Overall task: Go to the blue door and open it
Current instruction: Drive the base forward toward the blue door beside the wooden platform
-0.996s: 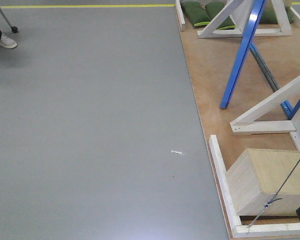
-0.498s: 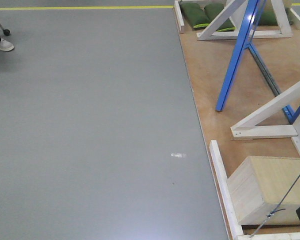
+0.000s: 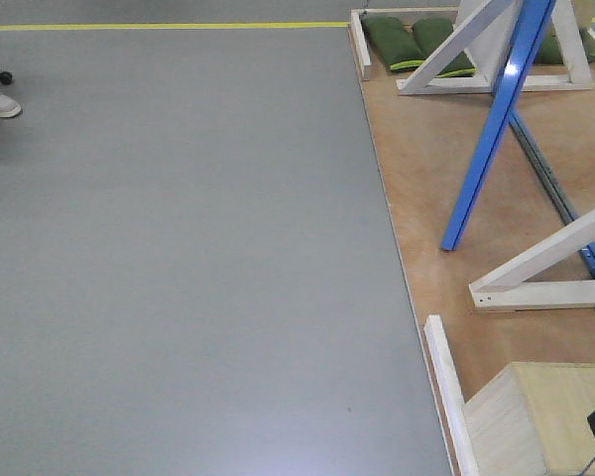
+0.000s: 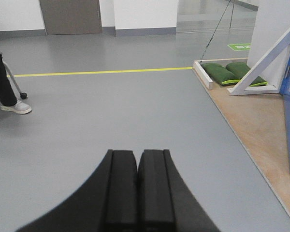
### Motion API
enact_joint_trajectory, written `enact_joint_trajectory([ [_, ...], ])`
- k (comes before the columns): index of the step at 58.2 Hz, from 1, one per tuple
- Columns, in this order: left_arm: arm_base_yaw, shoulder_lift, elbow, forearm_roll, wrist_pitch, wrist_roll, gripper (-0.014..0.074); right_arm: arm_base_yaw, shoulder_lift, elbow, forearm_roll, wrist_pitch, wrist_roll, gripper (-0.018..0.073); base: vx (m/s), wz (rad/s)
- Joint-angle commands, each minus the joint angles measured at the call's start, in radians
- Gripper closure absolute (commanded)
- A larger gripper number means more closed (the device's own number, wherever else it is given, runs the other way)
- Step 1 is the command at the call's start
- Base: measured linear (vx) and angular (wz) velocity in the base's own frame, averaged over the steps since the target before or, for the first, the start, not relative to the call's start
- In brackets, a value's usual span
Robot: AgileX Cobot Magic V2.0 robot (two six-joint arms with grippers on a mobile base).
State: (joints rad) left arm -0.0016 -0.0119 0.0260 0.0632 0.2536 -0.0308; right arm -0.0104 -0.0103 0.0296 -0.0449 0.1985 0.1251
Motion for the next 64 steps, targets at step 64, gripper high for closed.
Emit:
enact_joint_trajectory([
  [64, -0.006, -0.011, -0.026, -0.006, -0.077, -0.001, 0.0524, -0.003, -0.014, 0.002, -0.006, -0.079, -0.011, 0.0547, 0.43, 0.05],
])
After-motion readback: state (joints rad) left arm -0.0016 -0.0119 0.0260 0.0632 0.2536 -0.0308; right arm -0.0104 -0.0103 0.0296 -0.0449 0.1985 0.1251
